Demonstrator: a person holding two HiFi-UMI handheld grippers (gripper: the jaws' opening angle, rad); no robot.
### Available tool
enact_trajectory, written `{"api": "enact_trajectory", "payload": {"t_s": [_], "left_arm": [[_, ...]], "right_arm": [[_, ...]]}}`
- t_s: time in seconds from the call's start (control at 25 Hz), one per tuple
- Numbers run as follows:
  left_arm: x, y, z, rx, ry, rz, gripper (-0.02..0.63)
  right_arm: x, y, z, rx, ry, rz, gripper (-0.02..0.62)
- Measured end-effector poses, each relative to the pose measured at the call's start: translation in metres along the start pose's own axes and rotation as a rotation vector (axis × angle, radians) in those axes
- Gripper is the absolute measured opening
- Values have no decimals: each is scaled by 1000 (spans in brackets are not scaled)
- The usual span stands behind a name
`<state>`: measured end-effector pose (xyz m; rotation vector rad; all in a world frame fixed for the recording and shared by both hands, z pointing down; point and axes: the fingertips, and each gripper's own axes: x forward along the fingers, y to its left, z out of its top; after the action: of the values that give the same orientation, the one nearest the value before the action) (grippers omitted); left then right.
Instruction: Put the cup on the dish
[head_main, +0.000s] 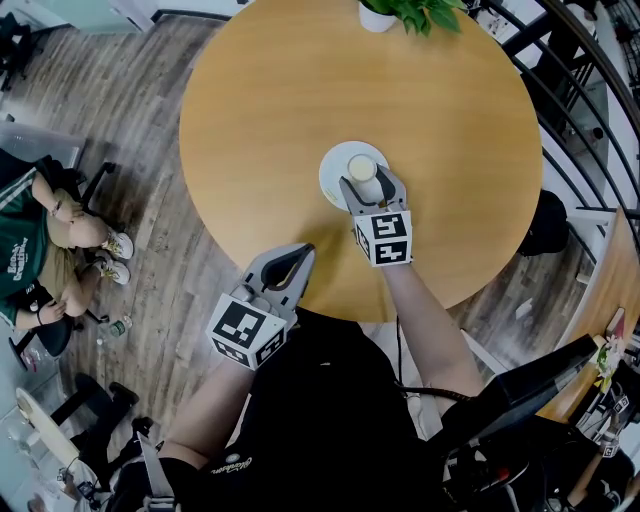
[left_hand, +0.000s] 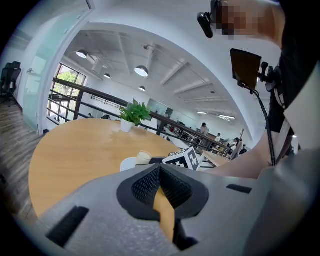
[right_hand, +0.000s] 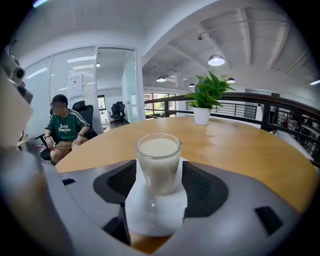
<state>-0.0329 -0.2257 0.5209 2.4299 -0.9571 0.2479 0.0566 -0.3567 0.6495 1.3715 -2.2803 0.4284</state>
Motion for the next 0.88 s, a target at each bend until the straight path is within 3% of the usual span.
{"api": "enact_trajectory", "payload": {"t_s": [0.88], "left_arm": [[-11,-17,14,33,-52,-10,-6]], "right_arm": [[-34,7,10,-25,-20,-5,268]]}}
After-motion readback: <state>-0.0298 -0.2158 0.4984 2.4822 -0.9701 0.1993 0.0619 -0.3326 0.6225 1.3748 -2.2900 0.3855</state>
